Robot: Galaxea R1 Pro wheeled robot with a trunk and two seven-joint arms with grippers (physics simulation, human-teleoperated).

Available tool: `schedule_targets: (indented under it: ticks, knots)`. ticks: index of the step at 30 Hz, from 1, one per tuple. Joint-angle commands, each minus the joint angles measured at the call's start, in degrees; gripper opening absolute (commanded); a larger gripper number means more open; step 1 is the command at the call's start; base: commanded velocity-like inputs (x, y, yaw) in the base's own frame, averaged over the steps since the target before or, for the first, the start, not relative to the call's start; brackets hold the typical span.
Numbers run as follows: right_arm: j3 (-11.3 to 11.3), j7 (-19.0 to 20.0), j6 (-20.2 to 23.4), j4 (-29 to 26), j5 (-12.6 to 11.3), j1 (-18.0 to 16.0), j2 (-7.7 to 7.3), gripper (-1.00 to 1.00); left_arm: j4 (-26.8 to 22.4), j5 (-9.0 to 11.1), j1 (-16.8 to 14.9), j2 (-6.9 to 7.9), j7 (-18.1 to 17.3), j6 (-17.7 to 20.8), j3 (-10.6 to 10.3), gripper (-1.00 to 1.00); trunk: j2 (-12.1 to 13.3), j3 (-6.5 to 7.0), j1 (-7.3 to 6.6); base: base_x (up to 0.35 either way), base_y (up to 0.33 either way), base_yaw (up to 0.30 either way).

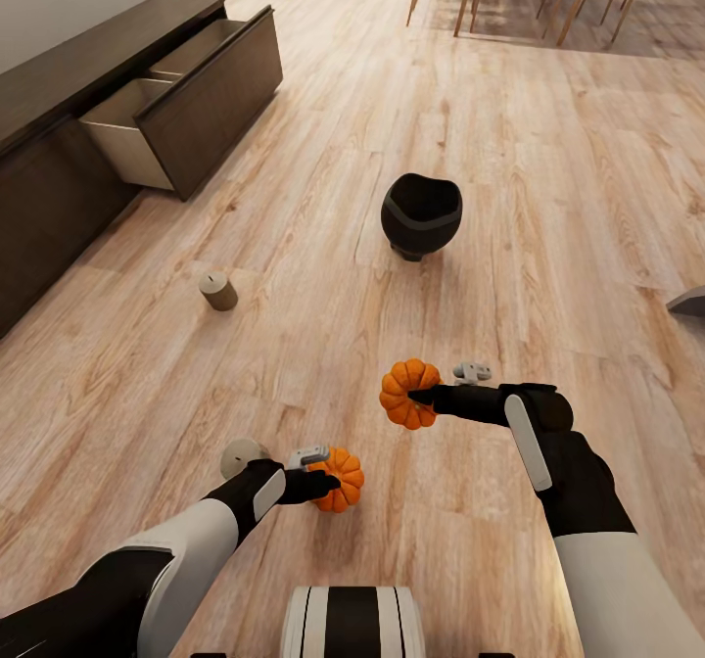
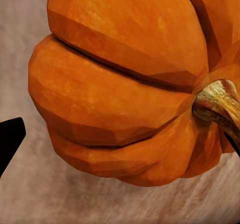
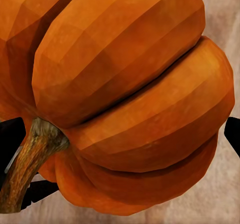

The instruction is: Place each of the two pumpkins and all three candles from the living room inside a cabinet in the living room (use any cabinet), then make sure every cabinet is closed, and position the cauldron so it is next to a table in the living room.

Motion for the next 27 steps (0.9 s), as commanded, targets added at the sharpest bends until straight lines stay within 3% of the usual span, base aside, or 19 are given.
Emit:
schedule_targets:
  ticks: [1,5,11,22,23,27]
  knots:
    - [0.01,0.16,0.22,-0.03,0.03,-0.03,-0.02,-1.0,-0.09,0.27,0.0,0.0,0.04,0.37,0.03,1.0,-0.01,-0.03,-0.01,0.0,0.0,0.0]
    - [0.01,0.14,0.22,-0.03,0.03,-0.03,-0.02,-1.0,-0.13,0.27,0.0,0.0,0.04,0.37,0.03,1.0,-0.01,-0.03,-0.01,0.0,0.0,0.0]
    - [0.01,0.16,0.22,-0.03,0.03,-0.03,-0.02,-1.0,-0.18,0.27,0.0,0.0,0.04,0.41,0.03,1.0,-0.09,-1.36,0.15,0.0,0.0,0.0]
    - [0.01,0.16,0.22,-0.03,0.03,-0.03,-0.02,-1.0,-0.27,0.27,0.0,0.0,-0.05,0.35,0.03,1.0,-0.09,-1.36,0.15,0.0,0.0,0.0]
    - [0.01,0.16,0.22,-0.03,0.03,-0.03,-0.02,-1.0,-0.27,0.27,0.0,0.0,-0.05,0.28,0.03,-1.0,-0.09,-1.36,0.15,0.0,0.0,0.0]
    - [0.01,0.16,0.22,-0.03,0.03,-0.03,-0.02,-1.0,-0.29,0.27,0.0,0.0,-0.05,-0.96,0.03,-1.0,-0.09,-1.36,0.15,0.0,0.0,0.0]
